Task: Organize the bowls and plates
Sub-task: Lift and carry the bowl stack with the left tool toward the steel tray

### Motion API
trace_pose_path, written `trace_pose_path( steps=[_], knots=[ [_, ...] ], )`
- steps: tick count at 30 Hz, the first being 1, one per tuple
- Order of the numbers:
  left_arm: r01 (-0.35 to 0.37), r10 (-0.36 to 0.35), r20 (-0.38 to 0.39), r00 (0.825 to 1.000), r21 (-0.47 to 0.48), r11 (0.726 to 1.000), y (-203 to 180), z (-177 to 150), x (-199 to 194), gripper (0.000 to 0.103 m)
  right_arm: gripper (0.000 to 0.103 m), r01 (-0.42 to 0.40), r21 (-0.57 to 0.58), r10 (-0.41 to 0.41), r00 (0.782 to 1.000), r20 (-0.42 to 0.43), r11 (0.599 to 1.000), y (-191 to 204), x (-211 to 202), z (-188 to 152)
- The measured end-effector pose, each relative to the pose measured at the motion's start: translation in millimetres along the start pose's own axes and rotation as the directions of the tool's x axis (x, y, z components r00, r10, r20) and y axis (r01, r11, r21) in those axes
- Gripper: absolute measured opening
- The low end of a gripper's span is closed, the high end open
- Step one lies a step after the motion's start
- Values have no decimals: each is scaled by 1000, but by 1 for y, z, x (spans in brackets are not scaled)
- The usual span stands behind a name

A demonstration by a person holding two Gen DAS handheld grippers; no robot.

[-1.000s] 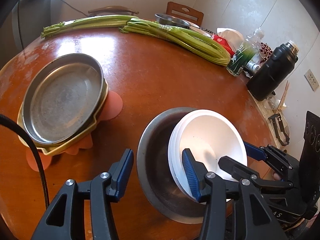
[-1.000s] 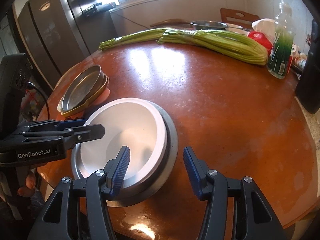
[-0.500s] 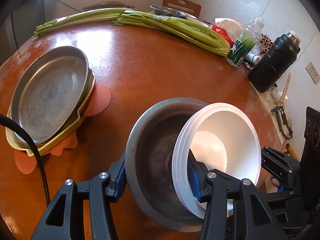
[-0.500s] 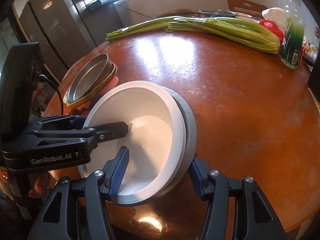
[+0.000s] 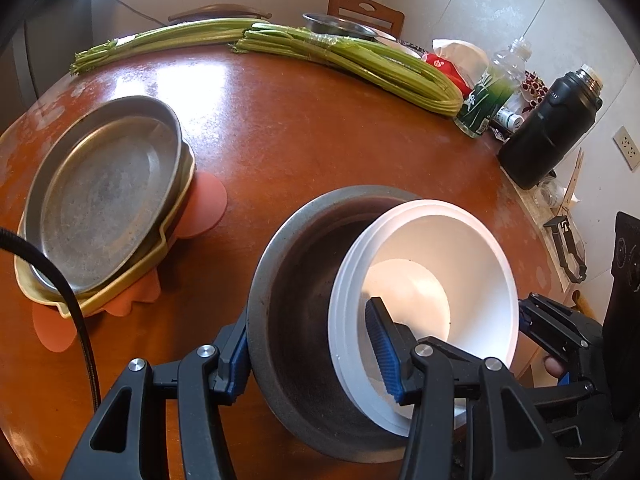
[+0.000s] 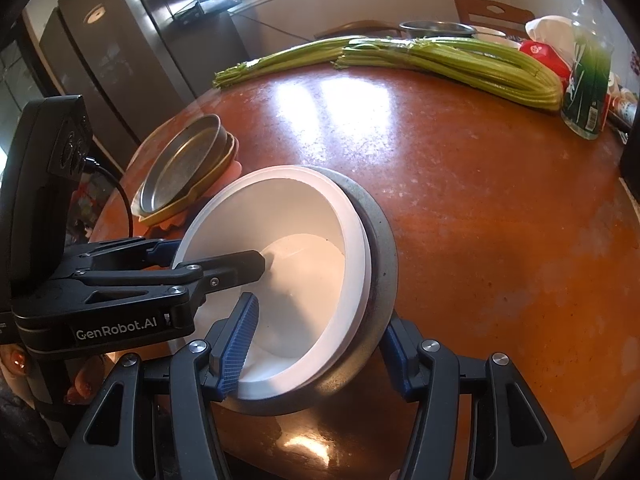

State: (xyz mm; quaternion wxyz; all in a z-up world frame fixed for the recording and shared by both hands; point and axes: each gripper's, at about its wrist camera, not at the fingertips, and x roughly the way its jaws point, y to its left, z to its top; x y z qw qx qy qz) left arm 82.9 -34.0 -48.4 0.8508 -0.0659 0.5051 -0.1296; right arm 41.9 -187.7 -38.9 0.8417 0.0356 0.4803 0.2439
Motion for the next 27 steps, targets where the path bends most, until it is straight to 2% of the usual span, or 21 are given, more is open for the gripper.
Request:
trace_pose_path(
  steps=[13,27],
  knots=[
    [6,-5,73,997,-12,1000,17,8,-33,52,60,-12,-40,15,998,58,999,28,-13,19],
    [-52,56,141,988,-32,998,54,17,-72,52,60,-48,-111,60,993,101,993,75,-8,53]
  ],
)
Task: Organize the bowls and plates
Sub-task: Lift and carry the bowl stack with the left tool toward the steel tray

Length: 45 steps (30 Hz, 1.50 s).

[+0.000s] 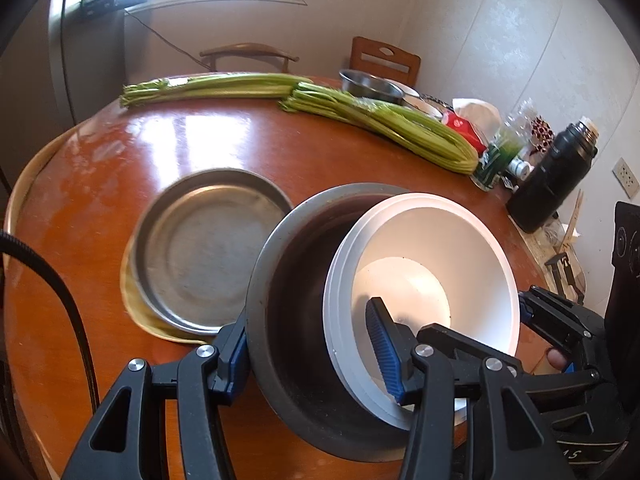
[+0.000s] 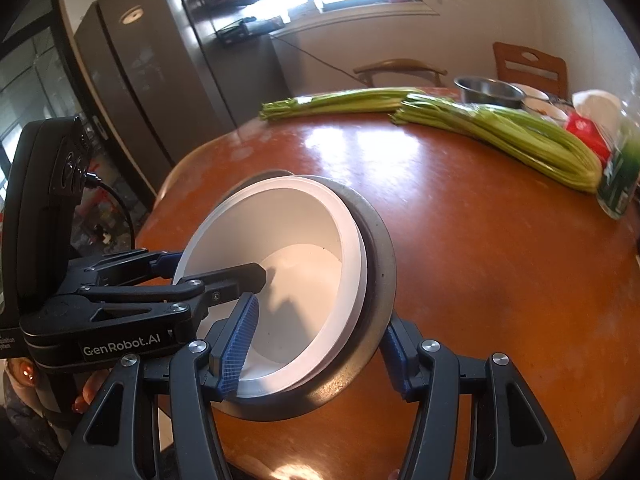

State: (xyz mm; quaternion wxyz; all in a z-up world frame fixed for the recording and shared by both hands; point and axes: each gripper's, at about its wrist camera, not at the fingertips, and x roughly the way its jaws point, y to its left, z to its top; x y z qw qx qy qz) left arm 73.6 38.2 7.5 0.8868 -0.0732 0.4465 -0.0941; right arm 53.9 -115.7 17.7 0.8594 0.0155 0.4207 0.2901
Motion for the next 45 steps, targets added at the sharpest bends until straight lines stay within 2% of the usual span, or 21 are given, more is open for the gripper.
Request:
trace_pose_path(
  steps=[11,22,37,45],
  knots=[
    [-40,43,48,998,-52,998,48,18,-16,52,60,-27,-86,29,999,16,996,36,28,42],
    [-56,61,49,997,-99,993,87,36,-5,52,60,-50,-112,48,999,-14,993,51,68,70],
    [-76,76,-7,997,-122,990,106,38,31,52,60,-78,-66,70,992,-105,995,40,106,66],
    [-95,94,-8,996,-120,988,110,37,37,52,60,-83,-64,75,990,-118,994,39,114,63]
  ],
)
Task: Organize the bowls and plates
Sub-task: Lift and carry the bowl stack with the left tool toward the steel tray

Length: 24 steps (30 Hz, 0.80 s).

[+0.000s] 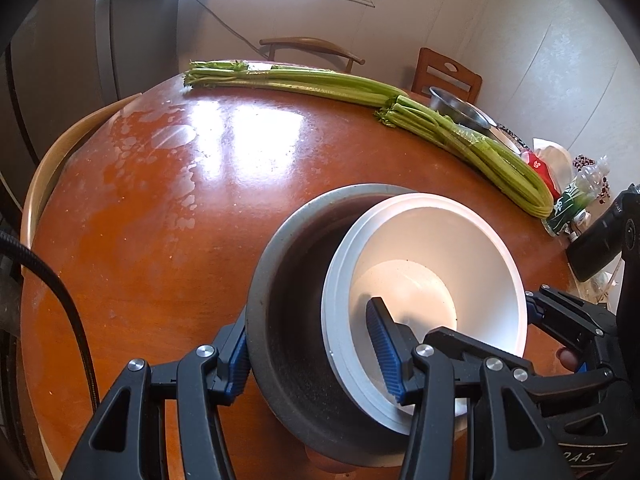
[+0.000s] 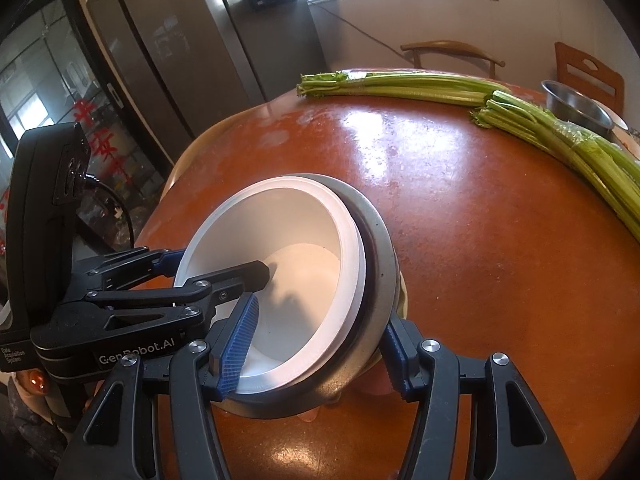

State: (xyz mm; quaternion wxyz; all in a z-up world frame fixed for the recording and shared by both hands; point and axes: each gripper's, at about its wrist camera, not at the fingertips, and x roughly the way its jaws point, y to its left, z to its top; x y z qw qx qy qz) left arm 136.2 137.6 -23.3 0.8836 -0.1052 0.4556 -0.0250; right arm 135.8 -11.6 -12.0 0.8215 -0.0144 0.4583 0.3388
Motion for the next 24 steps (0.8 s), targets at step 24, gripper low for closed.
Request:
trace_pose_path(
  steps=[24],
  knots=[
    [-39,39,22,999,12,999,2,-2,-5,52,59,79,-48,-78,997,28,996,11,-3,-1]
  ],
)
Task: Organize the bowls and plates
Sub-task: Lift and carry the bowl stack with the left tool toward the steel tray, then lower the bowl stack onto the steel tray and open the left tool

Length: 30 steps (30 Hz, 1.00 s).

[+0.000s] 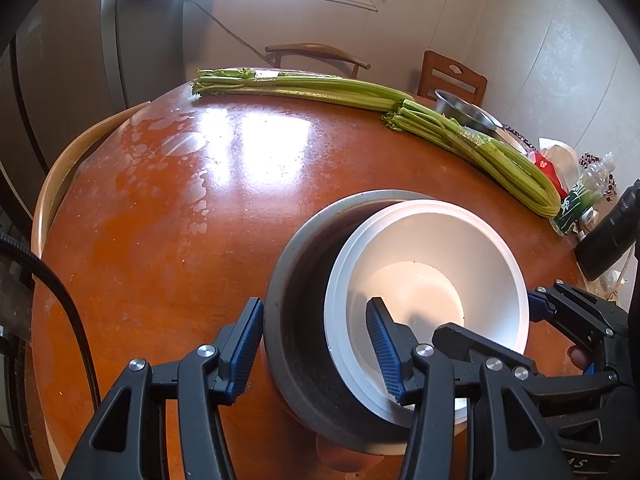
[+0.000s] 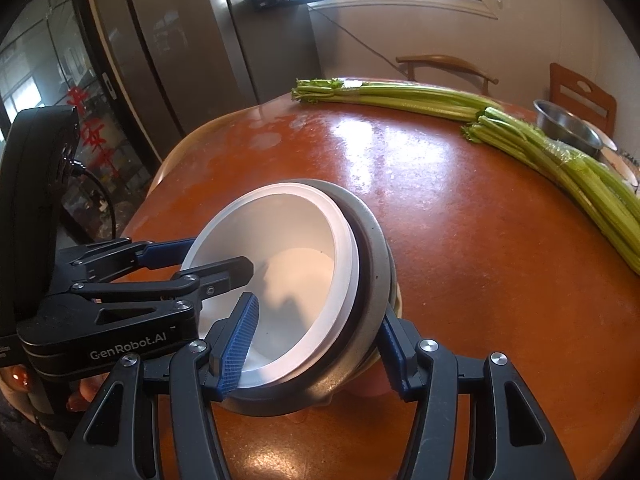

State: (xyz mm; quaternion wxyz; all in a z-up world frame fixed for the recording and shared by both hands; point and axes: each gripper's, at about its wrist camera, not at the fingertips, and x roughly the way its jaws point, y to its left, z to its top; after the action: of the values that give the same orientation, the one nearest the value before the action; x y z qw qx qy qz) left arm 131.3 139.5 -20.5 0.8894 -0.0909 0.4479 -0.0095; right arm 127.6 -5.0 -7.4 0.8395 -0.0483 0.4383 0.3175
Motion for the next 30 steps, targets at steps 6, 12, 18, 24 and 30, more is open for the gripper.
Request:
trace_pose_path(
  steps=[6,12,18,24,30],
  knots=[
    [2,-2,-1,1000,-2,1000,1,-1,-1,52,59,86,-39,-84,995,46,996,2,-5,1],
    [6,-6,4,1000,-8,1000,2,-1,-3,52,59,72,-30,-71,996,45,997,-3,-5,3],
    [4,-3,9,1000,-15,1000,3,-2,-6,52,59,64,-23,-63,996,57,998,-5,-10,4],
    [-3,3,14,1000,-15,1000,3,-3,-9,52,59,65,-20,-64,996,66,998,-4,-15,0],
    [-6,7,42,999,-18,1000,3,-4,-21,52,59,42,-5,-41,996,85,999,-4,-24,0]
  ],
)
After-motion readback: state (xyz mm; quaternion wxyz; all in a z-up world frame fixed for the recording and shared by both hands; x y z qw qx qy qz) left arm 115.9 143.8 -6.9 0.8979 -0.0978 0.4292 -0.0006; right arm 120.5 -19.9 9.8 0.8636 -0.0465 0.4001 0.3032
